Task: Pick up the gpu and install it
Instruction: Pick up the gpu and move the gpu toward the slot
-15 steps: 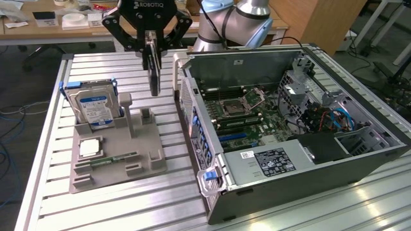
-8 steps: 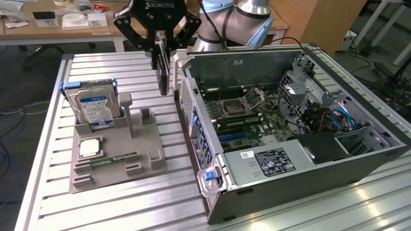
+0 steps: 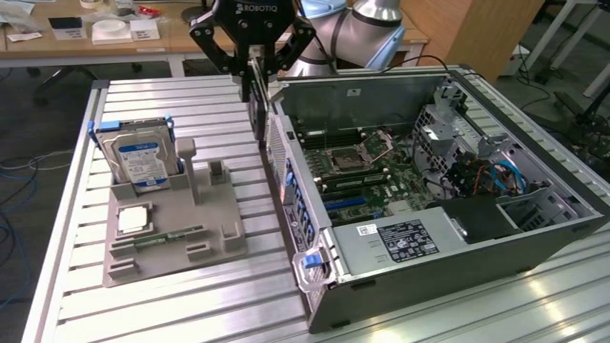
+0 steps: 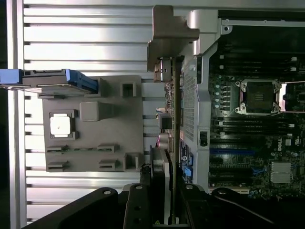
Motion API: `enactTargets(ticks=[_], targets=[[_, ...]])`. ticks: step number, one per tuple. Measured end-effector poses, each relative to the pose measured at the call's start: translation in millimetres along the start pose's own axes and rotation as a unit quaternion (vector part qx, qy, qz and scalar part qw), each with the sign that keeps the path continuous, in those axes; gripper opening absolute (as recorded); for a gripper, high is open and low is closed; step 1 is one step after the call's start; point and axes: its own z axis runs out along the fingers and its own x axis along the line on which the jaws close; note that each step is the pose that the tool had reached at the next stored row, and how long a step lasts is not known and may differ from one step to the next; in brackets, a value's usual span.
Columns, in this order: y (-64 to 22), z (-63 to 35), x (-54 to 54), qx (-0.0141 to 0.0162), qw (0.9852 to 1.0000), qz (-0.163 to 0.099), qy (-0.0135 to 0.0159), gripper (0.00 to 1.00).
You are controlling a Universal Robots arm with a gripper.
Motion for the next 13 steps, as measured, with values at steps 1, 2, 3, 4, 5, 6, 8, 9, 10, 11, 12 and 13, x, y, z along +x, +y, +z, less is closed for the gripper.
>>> enactTargets(ticks=[1,2,3,4,5,6,8,9,10,11,12,13], targets=[[0.0,0.0,-2.0,0.0,1.0,0.0,0.0,0.28],[0.0,0.0,-4.0,0.0,1.0,0.0,0.0,0.28],[0.0,0.0,-5.9,0.0,1.0,0.0,0.0,0.28],[0.1,0.0,-7.8,0.0,1.0,0.0,0.0,0.28],[0.1,-0.1,-9.6,0.0,1.0,0.0,0.0,0.28],[0.1,-0.1,-11.8,0.0,1.0,0.0,0.0,0.28],[0.1,-0.2,-16.5,0.0001,1.0,0.0,0.0001,0.28],[0.1,-0.2,-18.8,0.0001,1.0,0.0,0.0,0.28],[0.1,-0.1,-21.0,0.0,1.0,0.0,0.0,0.28],[0.1,-0.1,-23.1,0.0,1.0,0.0,0.0,0.28],[0.2,-0.2,-25.3,0.0,1.0,0.0,0.0,0.28],[0.2,-0.1,-27.4,0.0,1.0,0.0,0.0,0.28]])
